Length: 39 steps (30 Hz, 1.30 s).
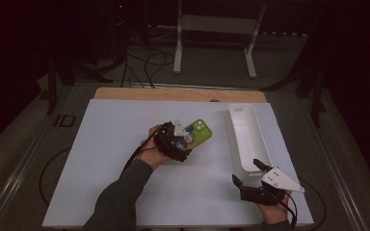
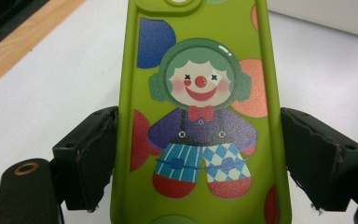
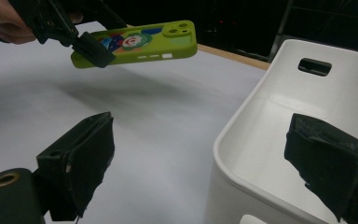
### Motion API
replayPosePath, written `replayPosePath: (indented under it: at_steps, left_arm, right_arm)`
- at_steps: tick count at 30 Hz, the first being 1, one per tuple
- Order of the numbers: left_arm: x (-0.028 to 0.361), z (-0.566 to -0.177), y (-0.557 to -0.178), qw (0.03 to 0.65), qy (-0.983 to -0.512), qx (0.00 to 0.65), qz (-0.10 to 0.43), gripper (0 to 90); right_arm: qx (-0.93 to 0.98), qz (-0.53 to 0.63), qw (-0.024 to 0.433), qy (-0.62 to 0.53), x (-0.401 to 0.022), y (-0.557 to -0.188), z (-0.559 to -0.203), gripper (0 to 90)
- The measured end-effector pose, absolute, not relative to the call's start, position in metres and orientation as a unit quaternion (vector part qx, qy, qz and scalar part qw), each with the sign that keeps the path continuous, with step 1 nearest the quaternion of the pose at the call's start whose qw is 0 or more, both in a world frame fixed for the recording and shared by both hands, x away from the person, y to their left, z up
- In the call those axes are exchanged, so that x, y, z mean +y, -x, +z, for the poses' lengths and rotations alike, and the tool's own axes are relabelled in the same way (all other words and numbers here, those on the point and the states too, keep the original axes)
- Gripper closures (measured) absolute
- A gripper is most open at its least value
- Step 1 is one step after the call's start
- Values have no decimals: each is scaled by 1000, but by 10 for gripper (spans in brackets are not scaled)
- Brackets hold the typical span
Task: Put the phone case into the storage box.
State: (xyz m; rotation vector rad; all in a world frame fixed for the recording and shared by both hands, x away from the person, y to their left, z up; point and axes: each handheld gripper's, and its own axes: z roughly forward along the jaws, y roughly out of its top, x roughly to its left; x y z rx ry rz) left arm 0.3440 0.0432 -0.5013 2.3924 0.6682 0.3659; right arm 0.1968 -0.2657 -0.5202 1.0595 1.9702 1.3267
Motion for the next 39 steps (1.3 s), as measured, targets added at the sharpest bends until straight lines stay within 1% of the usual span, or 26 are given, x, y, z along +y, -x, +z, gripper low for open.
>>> replayPosePath:
  at_steps: [19,39]
  left_arm:
    - [48,-487,-336,332,-893,251,171,164]
    - [48,-476,-325,353,-885,233,196,163]
  right_arm:
    - [727,493,268,-395,-266,-198,-519,81]
    - [724,499,262,-397,-265,-200,-518,81]
